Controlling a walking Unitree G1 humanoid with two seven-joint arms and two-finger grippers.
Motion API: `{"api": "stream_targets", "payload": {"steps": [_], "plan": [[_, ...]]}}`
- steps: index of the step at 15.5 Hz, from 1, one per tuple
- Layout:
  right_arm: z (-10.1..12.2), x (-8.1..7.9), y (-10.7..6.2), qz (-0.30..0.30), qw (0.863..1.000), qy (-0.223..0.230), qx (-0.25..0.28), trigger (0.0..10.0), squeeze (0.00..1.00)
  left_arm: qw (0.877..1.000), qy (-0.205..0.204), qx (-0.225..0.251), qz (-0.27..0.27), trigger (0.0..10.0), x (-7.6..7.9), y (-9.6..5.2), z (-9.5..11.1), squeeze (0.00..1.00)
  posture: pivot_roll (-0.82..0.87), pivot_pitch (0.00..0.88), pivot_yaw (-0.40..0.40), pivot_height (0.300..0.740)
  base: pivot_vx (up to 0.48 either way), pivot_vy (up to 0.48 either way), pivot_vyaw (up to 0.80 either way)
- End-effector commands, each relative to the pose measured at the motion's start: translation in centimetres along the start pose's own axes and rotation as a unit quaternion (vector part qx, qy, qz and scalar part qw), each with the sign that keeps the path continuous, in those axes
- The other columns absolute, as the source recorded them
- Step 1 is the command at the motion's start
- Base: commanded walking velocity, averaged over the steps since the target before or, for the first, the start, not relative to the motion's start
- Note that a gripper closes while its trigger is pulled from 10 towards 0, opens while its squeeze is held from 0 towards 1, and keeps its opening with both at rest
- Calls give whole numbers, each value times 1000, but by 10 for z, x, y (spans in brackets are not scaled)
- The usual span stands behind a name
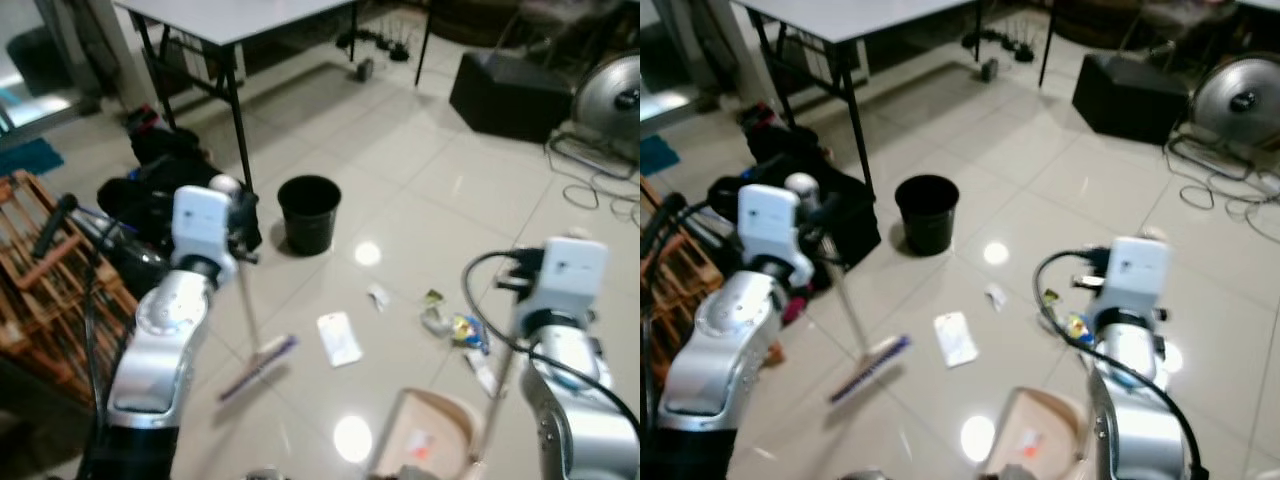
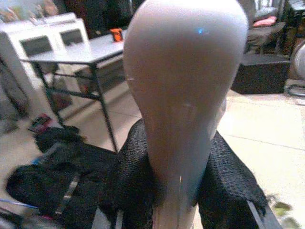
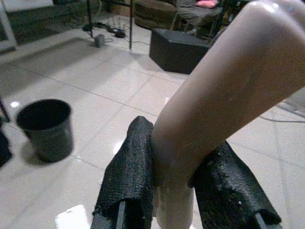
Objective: Sweep floor
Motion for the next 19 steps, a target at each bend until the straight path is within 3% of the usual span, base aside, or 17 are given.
{"api": "stream_targets", "payload": {"steps": [1,3,6,11,14,19], "plan": [[6,5,0,-9,1000,-2,9,10000,0,999,24,31,-4,10000,3,1,15,0,-14,48,48,740,0,-480,0],[7,4,0,-8,1000,-3,10,10000,0,999,29,26,-12,10000,4,2,14,0,-14,49,47,740,0,-480,0],[9,4,1,-8,1000,-5,13,10000,0,1000,-17,23,-6,10000,5,1,12,0,-13,50,44,740,0,-82,0],[14,4,2,-4,1000,-14,21,10000,0,1000,-6,0,-13,10000,12,0,2,0,-13,50,40,740,0,0,0],[26,8,7,-21,994,-85,58,10000,0,1000,-2,10,-3,10000,12,2,4,0,-35,47,47,740,0,0,0],[47,5,12,-9,995,-49,92,10000,0,999,-21,32,-3,10000,13,5,13,0,-100,40,65,740,0,0,0]]}}
Point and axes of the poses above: a point about 5 cm out from each wrist's last joint towards the gripper, its own y axis pointing out of the wrist towards the gripper, its own z axis along the axis of the wrist's last joint, x = y × z, the point moved 4 cm from there along y, pointing out of the wrist towards the gripper, and after that the axes turned 2 degrees about y, right-handed, at the moved point
